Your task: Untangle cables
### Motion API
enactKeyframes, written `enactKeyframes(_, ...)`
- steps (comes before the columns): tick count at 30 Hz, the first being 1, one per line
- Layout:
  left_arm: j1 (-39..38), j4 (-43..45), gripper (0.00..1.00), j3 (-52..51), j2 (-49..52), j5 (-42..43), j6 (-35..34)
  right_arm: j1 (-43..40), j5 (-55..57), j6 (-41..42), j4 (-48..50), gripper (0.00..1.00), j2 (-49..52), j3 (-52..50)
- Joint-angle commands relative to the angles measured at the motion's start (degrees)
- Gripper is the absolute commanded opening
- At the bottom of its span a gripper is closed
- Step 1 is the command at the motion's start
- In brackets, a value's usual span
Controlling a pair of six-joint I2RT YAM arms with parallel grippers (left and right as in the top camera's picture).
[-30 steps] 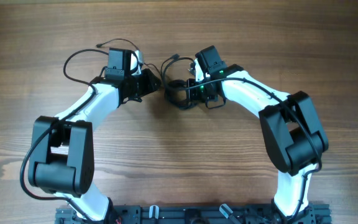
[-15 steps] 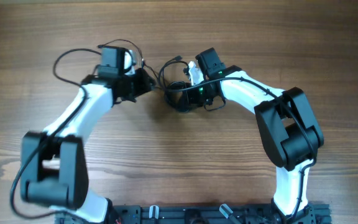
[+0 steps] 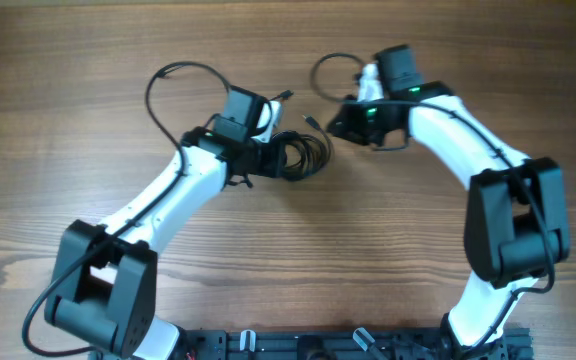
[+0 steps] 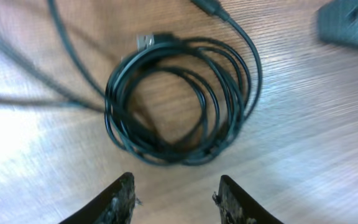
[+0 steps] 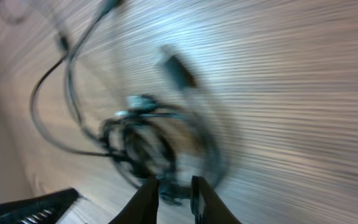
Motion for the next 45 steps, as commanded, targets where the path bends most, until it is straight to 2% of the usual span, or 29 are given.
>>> enactKeyframes(1, -2.80, 3.02, 0.47, -0.33, 3.28, -11.80, 21.70, -4.22, 0.83, -1.36, -3.54, 0.20, -0.81, 0.31)
enactKeyframes(3, -2.80, 3.67, 0.51, -0.33, 4.83, -11.78, 30.05, -5.92, 0.87, -2.80, -5.68, 0.21, -0.81, 0.22)
enactKeyframes(5, -2.71, 3.65, 0.51, -0.33, 6.69, -11.78, 37.66, -6.95, 1.33, -4.24, -7.37, 0.21, -0.81, 0.22)
enactKeyframes(10, -2.80, 3.23, 0.49, -0.33, 7.96, -8.50, 46.34, -6.97, 2.78, -4.15, -7.67, 0.27, -0.81, 0.22)
enactKeyframes(12, -3.21, 3.21, 0.40, -0.33, 7.93, -8.09, 50.77, -6.97, 2.80, -4.15, -7.63, 0.30, -0.81, 0.22)
enactKeyframes(13, -3.48, 3.04, 0.39, -0.33, 7.93, -8.09, 52.70, -6.97, 2.80, -4.17, -7.65, 0.32, -0.81, 0.22)
enactKeyframes(15, -4.13, 2.25, 0.44, -0.31, 7.91, -7.87, 54.25, -6.97, 2.80, -4.17, -7.65, 0.33, -0.81, 0.22)
enactKeyframes(18, -5.73, 0.15, 0.63, -0.35, 7.96, -3.23, 54.23, -6.97, 3.87, -4.15, -7.67, 0.34, -0.81, 0.22)
enactKeyframes(19, -6.21, 0.28, 0.65, -0.59, 8.28, -0.35, 54.23, -6.97, 3.85, -4.13, -7.65, 0.36, -0.81, 0.22)
enactKeyframes(24, -6.14, 2.97, 0.62, -2.29, 11.78, -1.11, 54.16, -6.97, 3.85, -4.00, -7.67, 0.37, -0.81, 0.22)
enactKeyframes(27, -6.14, 5.86, 0.56, -2.29, 13.49, -5.29, 54.16, -6.97, 3.85, -4.00, -7.67, 0.38, -0.81, 0.22)
enactKeyframes(30, -6.14, 7.61, 0.44, -2.25, 13.38, -7.76, 54.21, -6.97, 3.85, -4.00, -7.67, 0.38, -0.81, 0.20)
enactKeyframes(33, -6.14, 7.65, 0.22, -2.19, 12.87, -7.76, 54.21, -6.97, 3.85, -4.02, -7.67, 0.38, -0.81, 0.20)
enactKeyframes(34, -6.14, 7.54, 0.09, -2.19, 12.44, -7.76, 54.21, -6.97, 3.82, -3.98, -7.65, 0.38, -0.81, 0.09)
enactKeyframes(38, -6.14, 7.50, 0.04, -2.19, 10.84, -7.74, 54.18, -6.97, 3.80, -4.00, -7.50, 0.38, -0.81, -0.70)
enactKeyframes(40, -6.14, 7.13, 0.04, -2.19, 9.51, -7.69, 54.18, -6.86, 2.62, -4.96, -7.52, 0.34, -0.81, -0.98)
enactKeyframes(43, -6.14, 6.19, 0.04, -2.14, 6.71, -6.91, 54.16, -6.32, -7.10, -12.44, -7.41, 0.37, -0.81, -1.09)
enactKeyframes(45, -6.03, 5.60, 0.04, -2.14, 4.83, -5.14, 54.16, -5.84, -12.96, -14.51, -7.39, 0.39, -0.81, -1.09)
